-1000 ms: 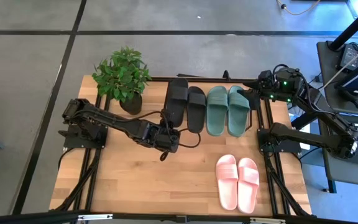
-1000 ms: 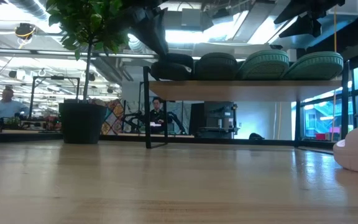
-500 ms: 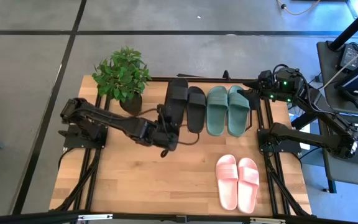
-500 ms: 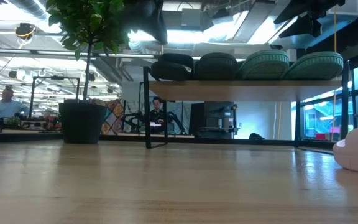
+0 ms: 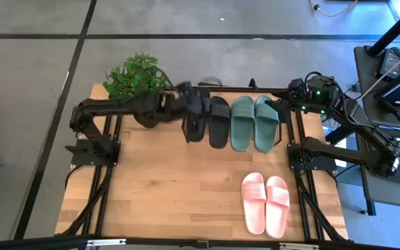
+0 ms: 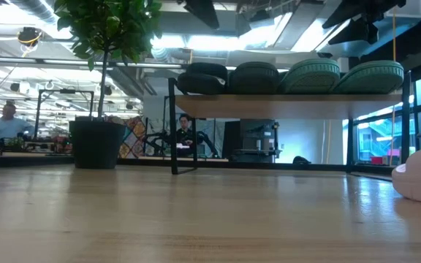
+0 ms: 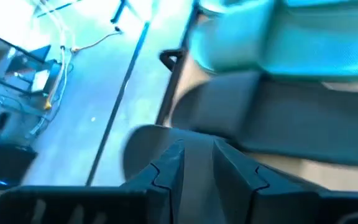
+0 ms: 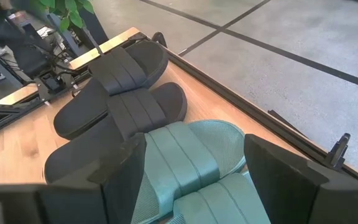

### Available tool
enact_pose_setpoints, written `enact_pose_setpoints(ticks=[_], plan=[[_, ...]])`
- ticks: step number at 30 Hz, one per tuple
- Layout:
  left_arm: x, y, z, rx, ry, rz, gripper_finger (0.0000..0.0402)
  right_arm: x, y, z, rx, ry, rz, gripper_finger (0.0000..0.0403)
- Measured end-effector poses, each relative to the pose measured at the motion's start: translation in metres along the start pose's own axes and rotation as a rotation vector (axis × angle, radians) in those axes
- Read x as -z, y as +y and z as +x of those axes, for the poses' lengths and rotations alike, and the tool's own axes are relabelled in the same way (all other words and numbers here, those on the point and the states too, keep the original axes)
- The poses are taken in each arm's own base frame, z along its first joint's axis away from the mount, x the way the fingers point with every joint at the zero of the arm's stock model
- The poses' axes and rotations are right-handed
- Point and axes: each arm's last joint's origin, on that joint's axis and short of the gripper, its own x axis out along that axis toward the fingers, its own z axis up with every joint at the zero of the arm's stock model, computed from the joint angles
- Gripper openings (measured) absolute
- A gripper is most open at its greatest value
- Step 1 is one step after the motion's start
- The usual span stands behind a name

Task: Pick and place slides into the shelf
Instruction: Put the black slides on the shelf

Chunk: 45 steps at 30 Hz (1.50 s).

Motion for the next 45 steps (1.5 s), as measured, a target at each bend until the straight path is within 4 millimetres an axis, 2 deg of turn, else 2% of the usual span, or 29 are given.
enact_pose_setpoints(ticks=[4, 8, 14, 20, 31, 36, 45], plan=[[0.004, 0.035, 0.016, 0.08, 0.016, -0.086, 0.0077, 0.0, 0.0, 0.0, 0.0, 0.0, -0.001, 0.0271], [0.014, 0.053, 0.041, 0.152, 0.071, -0.132, 0.0077, 0.0, 0.0, 0.0, 0.0, 0.0, -0.002, 0.0271], [0.023, 0.052, 0.081, 0.205, 0.157, -0.114, 0.0077, 0.0, 0.0, 0.0, 0.0, 0.0, -0.003, 0.0271], [0.033, 0.044, 0.105, 0.204, 0.26, -0.081, 0.0077, 0.0, 0.0, 0.0, -0.001, 0.001, -0.003, 0.0271], [0.034, 0.037, 0.106, 0.276, 0.282, -0.139, 0.0076, 0.0, 0.0, 0.0, 0.0, 0.001, -0.003, 0.0271], [0.036, 0.032, 0.114, 0.289, 0.302, -0.134, 0.0076, 0.0, 0.0, 0.0, 0.0, 0.002, -0.002, 0.0271], [0.039, 0.038, 0.118, 0.326, 0.303, -0.185, 0.0076, 0.006, -0.001, 0.0, 0.012, 0.058, 0.005, 0.0271]])
